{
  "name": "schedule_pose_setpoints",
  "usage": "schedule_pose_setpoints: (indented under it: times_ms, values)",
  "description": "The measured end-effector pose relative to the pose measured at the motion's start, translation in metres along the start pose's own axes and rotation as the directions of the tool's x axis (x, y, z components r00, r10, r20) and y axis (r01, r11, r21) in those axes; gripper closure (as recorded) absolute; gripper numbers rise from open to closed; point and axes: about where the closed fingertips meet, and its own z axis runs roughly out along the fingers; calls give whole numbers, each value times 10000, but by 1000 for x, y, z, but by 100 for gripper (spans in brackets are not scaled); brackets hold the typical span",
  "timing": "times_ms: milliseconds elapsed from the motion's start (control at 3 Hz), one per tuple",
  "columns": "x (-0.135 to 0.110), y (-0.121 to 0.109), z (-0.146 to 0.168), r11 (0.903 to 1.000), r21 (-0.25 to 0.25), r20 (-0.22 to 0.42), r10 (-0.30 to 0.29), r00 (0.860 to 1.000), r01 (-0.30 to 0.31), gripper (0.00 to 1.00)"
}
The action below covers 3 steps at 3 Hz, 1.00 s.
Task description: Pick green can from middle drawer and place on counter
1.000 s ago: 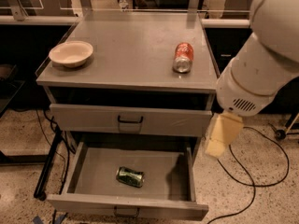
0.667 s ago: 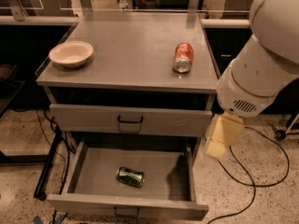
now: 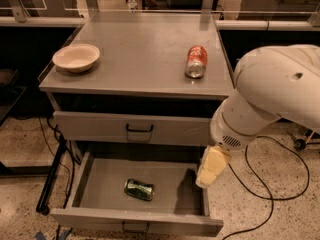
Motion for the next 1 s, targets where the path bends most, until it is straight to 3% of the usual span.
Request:
schedule_pose_setpoints:
  times_ms: [333, 667, 1000]
  values:
    - [0, -1, 1, 10000, -7, 17, 7, 10000, -7, 0]
    - [4, 12, 32, 9991, -378, -160, 188, 9997, -194, 0]
    - [8, 21, 83, 9944, -821, -368, 636, 9973, -665, 0]
